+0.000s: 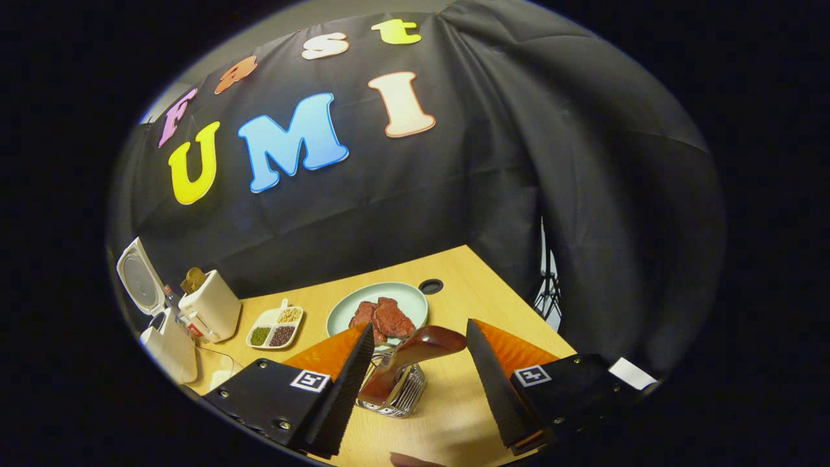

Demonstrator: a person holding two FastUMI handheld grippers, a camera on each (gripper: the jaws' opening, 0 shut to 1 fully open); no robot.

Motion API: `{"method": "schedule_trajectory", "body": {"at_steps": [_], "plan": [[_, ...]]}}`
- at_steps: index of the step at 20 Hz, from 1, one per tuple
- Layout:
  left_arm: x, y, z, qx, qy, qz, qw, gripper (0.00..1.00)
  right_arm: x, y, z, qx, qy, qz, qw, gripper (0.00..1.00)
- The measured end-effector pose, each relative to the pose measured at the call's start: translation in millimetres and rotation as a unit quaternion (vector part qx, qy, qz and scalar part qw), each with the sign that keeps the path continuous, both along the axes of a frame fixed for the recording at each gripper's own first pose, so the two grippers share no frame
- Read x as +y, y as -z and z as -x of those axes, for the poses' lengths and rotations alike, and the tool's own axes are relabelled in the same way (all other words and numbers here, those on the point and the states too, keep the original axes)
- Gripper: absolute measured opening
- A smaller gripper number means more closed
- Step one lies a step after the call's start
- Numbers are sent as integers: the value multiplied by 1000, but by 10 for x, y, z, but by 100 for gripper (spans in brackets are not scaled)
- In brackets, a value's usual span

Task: Close the left gripper, press the button to open the rice cooker; take a wooden spoon from the chopstick holder with the right hand, scoop a spoonful of rice and pour it into the rice cooker, then put the wooden spoon back into the chopstick holder.

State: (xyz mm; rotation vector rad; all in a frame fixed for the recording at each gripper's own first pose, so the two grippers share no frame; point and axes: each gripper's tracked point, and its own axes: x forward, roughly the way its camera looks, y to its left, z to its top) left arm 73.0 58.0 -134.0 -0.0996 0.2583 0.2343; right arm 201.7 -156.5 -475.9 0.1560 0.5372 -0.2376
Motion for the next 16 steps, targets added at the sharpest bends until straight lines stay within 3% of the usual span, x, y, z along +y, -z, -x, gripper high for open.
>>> {"method": "schedule_trajectory", "body": {"at_steps": [3,4,5,6,7,9,10,16], "plan": [[5,55,47,12,-4,-6,1000,93,94,173,-92,11,-15,-10,1000,85],[21,55,79,16,-6,-12,1000,93,107,200,-116,11,-16,-11,1000,75],[39,51,108,19,-7,-18,1000,93,59,206,-132,12,-4,-2,1000,74],[40,45,158,21,-7,-24,999,93,60,211,-149,13,0,-5,1000,44],[61,35,174,22,-8,-28,999,93,91,226,-146,16,0,-10,1000,34],[118,15,223,22,-13,-25,999,93,145,218,-172,17,-4,-32,999,32],[149,6,260,20,-17,-20,999,93,189,185,-175,17,-11,-41,999,23],[436,-166,481,-3,-33,-10,999,93,293,-129,-254,23,-24,-26,999,18]]}}
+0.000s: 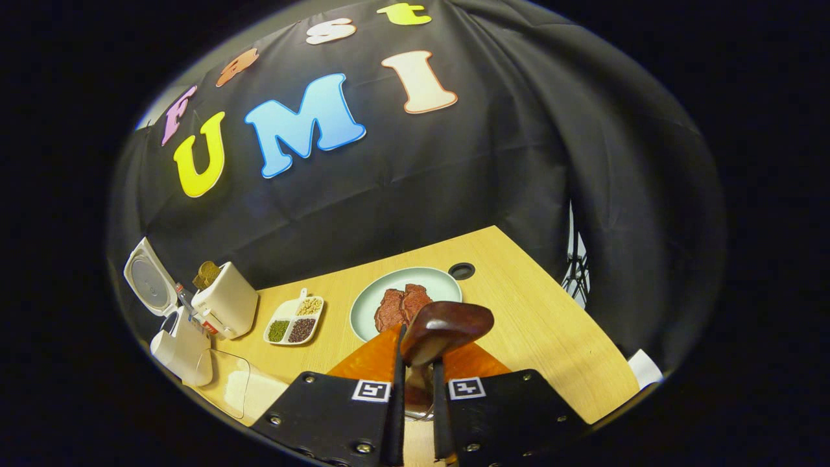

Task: Close the left gripper, press the button to open the rice cooker; take a wooden spoon from the chopstick holder with the right hand, scoop a spoonful of rice and pour it into the rice cooker, then put the wooden spoon back into the chopstick holder.

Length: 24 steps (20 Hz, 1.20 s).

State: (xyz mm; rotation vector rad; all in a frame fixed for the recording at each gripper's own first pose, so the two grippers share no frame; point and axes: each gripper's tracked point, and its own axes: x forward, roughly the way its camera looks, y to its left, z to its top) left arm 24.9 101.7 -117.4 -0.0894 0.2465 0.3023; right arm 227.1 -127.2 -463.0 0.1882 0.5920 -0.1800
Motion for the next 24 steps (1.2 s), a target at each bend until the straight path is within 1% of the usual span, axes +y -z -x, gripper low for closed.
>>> {"method": "schedule_trajectory", "body": {"at_steps": [2,5,8,10,11,12,14,16,18,21,24], "plan": [[174,-21,81,-16,-1,6,1000,93,56,-222,-14,-2,-8,19,1000,18],[415,-185,193,-48,7,14,999,93,230,-703,10,-14,-17,42,999,18],[716,-214,361,-61,16,37,997,93,742,-1155,148,-26,-48,31,998,18],[930,-274,483,-74,22,49,996,93,1177,-1320,262,-29,-74,18,997,18],[1025,-288,537,-79,27,57,995,95,1393,-1353,308,-29,-84,9,996,18],[1108,-286,579,-84,32,65,994,96,1613,-1356,345,-27,-93,2,995,18],[1291,-275,608,-90,40,76,992,96,2013,-1319,404,-25,-111,-4,993,18],[1481,-261,640,-88,37,82,992,93,2379,-1210,426,-12,-134,-8,991,18],[1644,-282,657,-89,26,82,992,93,2706,-1060,421,4,-158,-20,987,18],[1860,-188,610,-83,-1,79,993,93,3011,-703,336,36,-185,-33,982,18],[1924,-100,566,-71,-24,73,995,93,3136,-324,220,64,-204,-29,976,18]]}}
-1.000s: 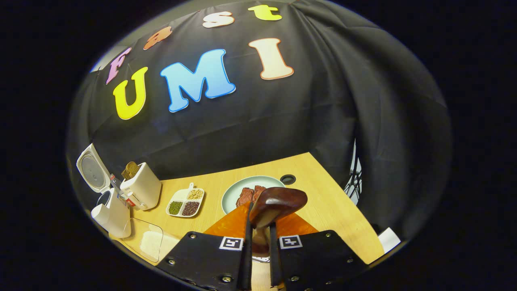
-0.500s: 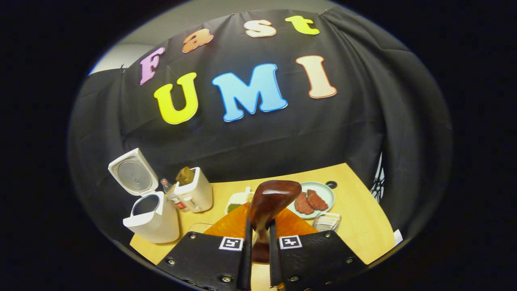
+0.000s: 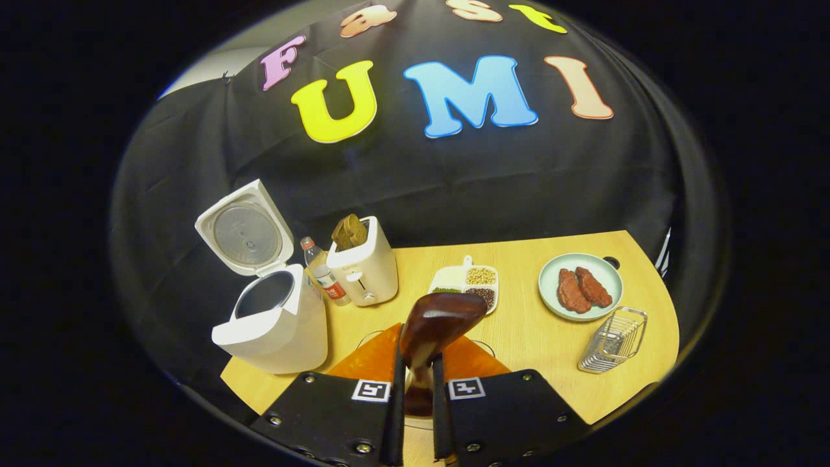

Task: Close the left gripper, press the button to open the rice cooker; take a wooden spoon from the chopstick holder with the right hand, scoop a spoonful of rice and pour it into the rice cooker, then put the wooden spoon back into the chopstick holder.

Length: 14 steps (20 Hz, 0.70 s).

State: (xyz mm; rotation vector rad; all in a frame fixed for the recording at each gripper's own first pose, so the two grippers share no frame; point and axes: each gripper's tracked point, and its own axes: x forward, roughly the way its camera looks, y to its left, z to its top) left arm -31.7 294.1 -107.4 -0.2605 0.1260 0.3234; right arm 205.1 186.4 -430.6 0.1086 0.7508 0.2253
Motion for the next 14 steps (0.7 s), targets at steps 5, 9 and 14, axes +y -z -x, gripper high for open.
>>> {"method": "schedule_trajectory", "body": {"at_steps": [5,9,14], "plan": [[-18,171,-150,26,-16,-14,999,93,-99,466,-127,27,-33,28,999,18],[-58,251,-236,34,-23,-10,999,93,-167,700,-54,46,-64,55,995,18],[-106,281,-270,41,-31,-16,999,93,-24,915,177,66,-129,74,987,18]]}}
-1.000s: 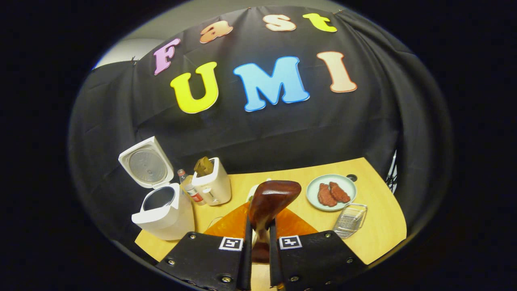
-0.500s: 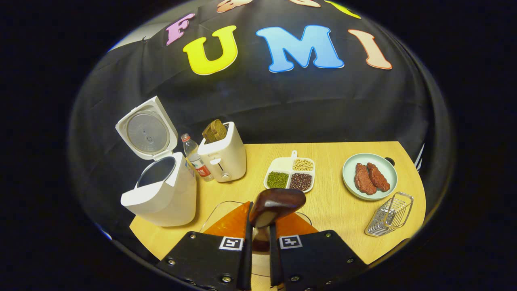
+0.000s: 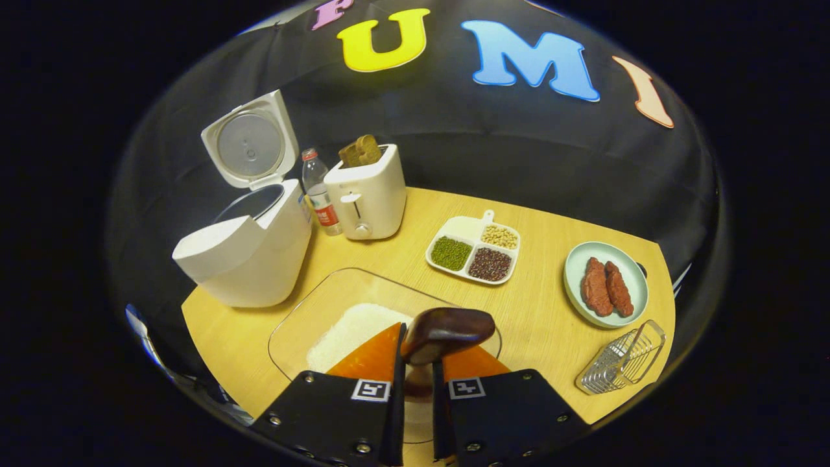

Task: Close the left gripper, press the button to open the rice cooker; take a wooden spoon from the chopstick holder with the right hand, scoop a spoonful of rice and pour it into the rice cooker, then put the wooden spoon back into the chopstick holder.

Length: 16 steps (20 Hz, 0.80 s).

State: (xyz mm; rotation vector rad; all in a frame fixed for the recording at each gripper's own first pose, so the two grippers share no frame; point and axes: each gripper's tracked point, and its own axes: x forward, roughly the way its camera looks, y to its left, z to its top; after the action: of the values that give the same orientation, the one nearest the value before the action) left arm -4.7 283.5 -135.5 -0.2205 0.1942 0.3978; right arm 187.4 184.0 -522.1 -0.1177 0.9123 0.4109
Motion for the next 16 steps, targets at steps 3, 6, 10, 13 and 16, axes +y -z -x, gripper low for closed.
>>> {"method": "schedule_trajectory", "body": {"at_steps": [3,6,10,13,16], "plan": [[12,-1,15,2,-7,-5,1000,93,178,58,73,14,-7,-18,1000,18],[52,-66,65,-2,-17,-6,1000,96,411,80,136,38,3,-56,998,18],[77,-86,108,1,-21,-10,1000,93,674,116,124,61,32,-101,992,18],[94,-155,139,0,-23,-18,1000,93,701,100,62,70,59,-125,988,19],[89,-181,142,1,-23,-20,1000,93,685,71,-27,88,106,-177,975,18]]}}
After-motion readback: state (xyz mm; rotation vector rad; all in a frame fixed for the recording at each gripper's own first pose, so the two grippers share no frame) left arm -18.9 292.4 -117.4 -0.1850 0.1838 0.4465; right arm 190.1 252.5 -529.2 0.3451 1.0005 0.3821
